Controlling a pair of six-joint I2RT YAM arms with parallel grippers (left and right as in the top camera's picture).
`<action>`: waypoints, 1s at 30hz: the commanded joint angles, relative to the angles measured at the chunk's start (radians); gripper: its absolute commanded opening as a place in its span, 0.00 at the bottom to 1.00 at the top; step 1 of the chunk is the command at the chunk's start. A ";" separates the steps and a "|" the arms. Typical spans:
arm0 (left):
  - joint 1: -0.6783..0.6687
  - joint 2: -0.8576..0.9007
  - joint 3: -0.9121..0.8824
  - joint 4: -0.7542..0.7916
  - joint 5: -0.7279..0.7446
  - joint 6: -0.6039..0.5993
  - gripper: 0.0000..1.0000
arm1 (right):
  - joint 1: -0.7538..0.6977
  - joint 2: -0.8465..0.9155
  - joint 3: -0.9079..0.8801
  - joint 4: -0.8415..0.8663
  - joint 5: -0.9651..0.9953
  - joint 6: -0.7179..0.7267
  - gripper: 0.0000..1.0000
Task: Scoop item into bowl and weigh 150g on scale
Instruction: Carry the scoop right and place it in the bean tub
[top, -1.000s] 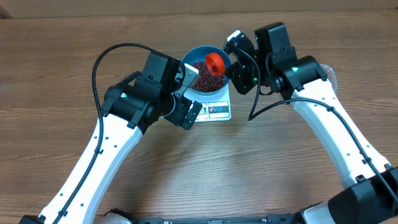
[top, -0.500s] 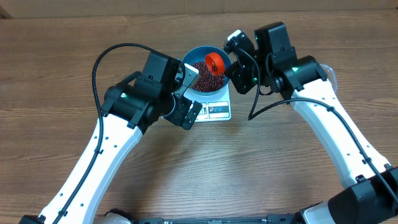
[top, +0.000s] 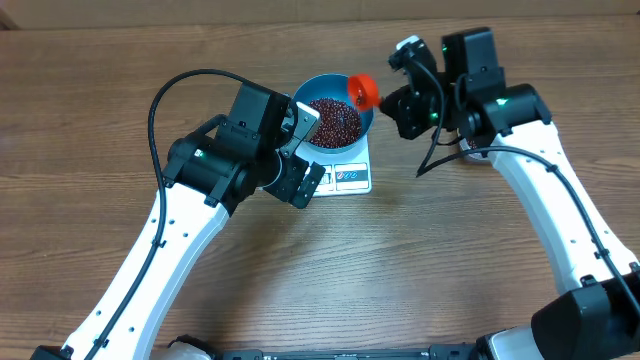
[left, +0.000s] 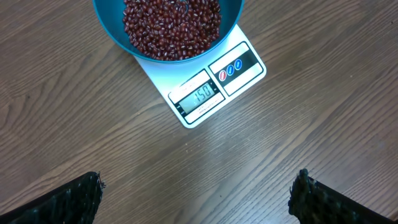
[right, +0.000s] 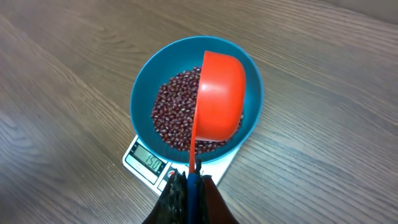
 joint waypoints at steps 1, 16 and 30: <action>0.001 0.007 -0.006 0.003 0.015 0.022 1.00 | -0.014 0.004 0.022 0.003 -0.030 0.018 0.03; 0.001 0.007 -0.006 0.003 0.015 0.022 0.99 | -0.344 0.003 0.022 -0.059 -0.259 0.090 0.03; 0.001 0.007 -0.006 0.003 0.015 0.022 1.00 | -0.463 0.003 0.022 -0.188 0.419 0.221 0.04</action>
